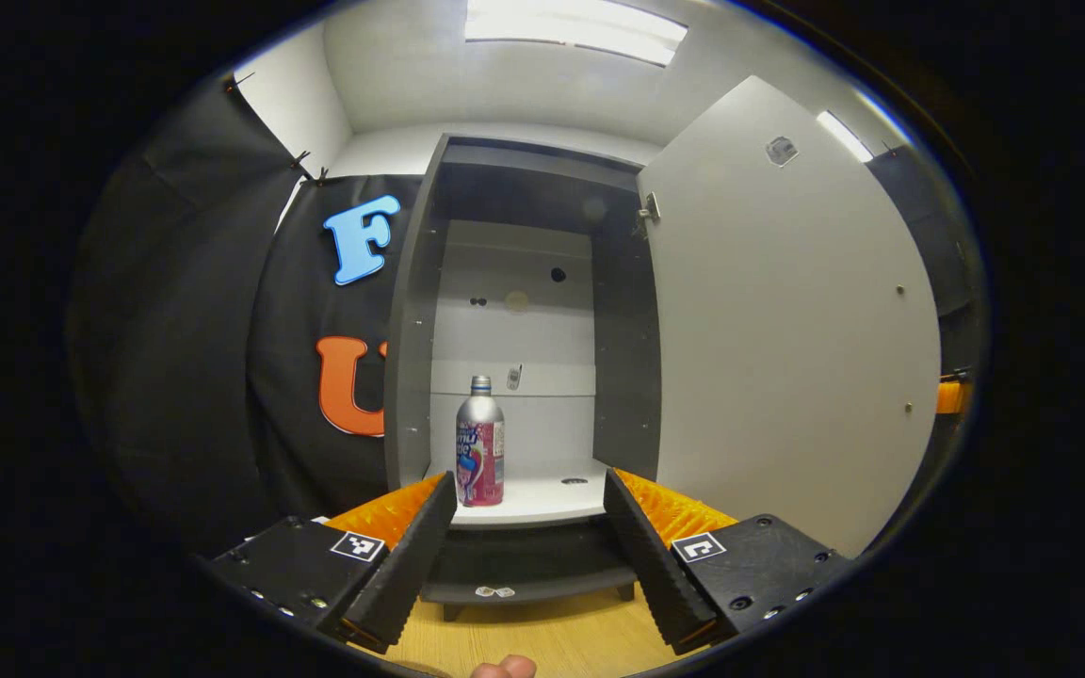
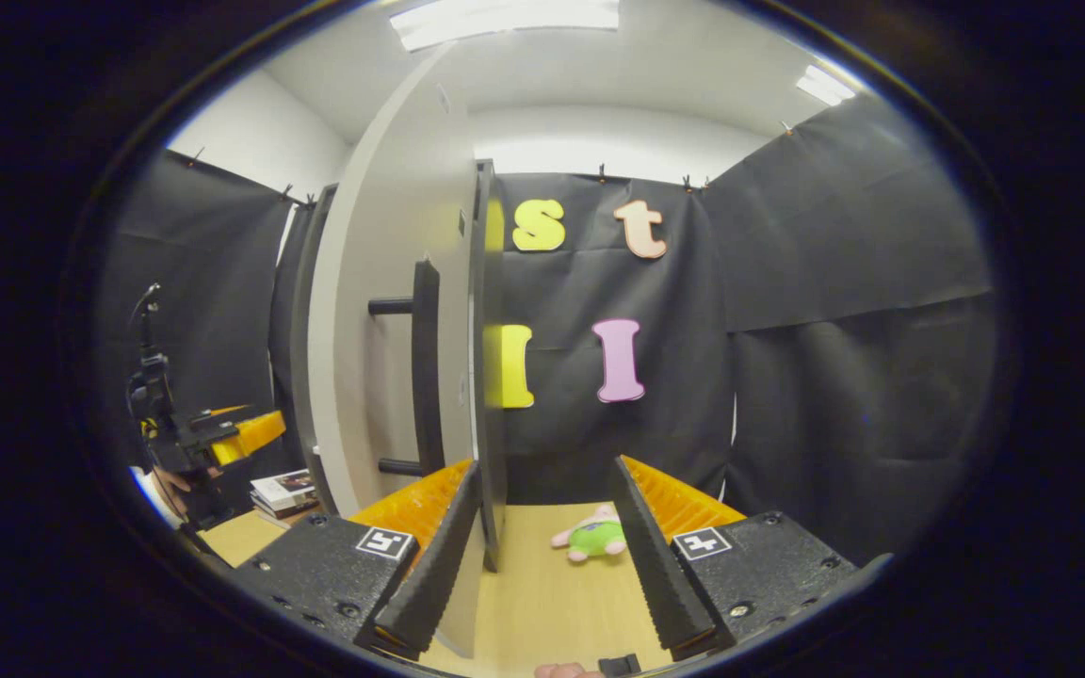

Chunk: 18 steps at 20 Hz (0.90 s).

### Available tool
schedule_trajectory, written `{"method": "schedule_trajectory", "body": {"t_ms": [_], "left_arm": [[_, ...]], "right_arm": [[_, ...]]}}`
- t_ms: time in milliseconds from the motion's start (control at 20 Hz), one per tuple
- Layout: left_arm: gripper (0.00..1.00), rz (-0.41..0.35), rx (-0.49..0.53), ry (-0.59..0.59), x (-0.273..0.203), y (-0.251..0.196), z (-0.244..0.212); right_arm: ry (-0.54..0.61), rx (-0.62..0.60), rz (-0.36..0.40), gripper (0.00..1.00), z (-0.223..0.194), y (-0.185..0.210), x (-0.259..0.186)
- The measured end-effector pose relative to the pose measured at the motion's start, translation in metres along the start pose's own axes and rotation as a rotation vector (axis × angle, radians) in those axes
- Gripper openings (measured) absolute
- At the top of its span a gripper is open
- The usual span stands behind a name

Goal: Open the cabinet door with the right hand, grasp the bottle in the cabinet with the left hand and place it on the coaster, then close the cabinet door with the right hand.

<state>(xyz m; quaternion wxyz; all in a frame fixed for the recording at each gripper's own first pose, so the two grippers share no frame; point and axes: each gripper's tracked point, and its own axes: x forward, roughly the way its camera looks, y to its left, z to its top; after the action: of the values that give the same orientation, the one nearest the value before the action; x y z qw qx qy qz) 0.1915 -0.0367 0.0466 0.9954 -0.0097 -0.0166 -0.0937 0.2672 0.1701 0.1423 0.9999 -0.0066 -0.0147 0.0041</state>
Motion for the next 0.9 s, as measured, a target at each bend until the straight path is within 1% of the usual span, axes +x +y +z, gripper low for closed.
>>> {"method": "schedule_trajectory", "body": {"t_ms": [100, 200, 300, 400, 700, 900], "left_arm": [[0.95, 0.033, 0.004, -0.004, 0.029, 0.014, 0.0], [0.95, 0.069, 0.001, 0.014, 0.057, 0.03, -0.01], [0.95, 0.084, -0.031, 0.048, 0.084, 0.04, -0.022], [0.95, 0.102, -0.027, 0.065, 0.11, 0.052, -0.03], [0.95, 0.109, 0.002, 0.127, 0.169, 0.063, -0.059], [0.95, 0.119, 0.027, 0.138, 0.19, 0.066, -0.065]], "right_arm": [[0.002, 0.006, -0.01, 0.86, -0.001, -0.004, -0.003], [0.014, 0.011, -0.024, 0.87, -0.004, -0.009, -0.005], [0.032, 0.019, -0.047, 0.86, -0.009, -0.02, -0.004], [0.042, 0.032, -0.076, 0.86, -0.011, -0.03, -0.009], [0.059, 0.039, -0.163, 0.86, -0.013, -0.055, -0.02], [0.068, 0.035, -0.196, 0.86, -0.018, -0.061, -0.024]]}}
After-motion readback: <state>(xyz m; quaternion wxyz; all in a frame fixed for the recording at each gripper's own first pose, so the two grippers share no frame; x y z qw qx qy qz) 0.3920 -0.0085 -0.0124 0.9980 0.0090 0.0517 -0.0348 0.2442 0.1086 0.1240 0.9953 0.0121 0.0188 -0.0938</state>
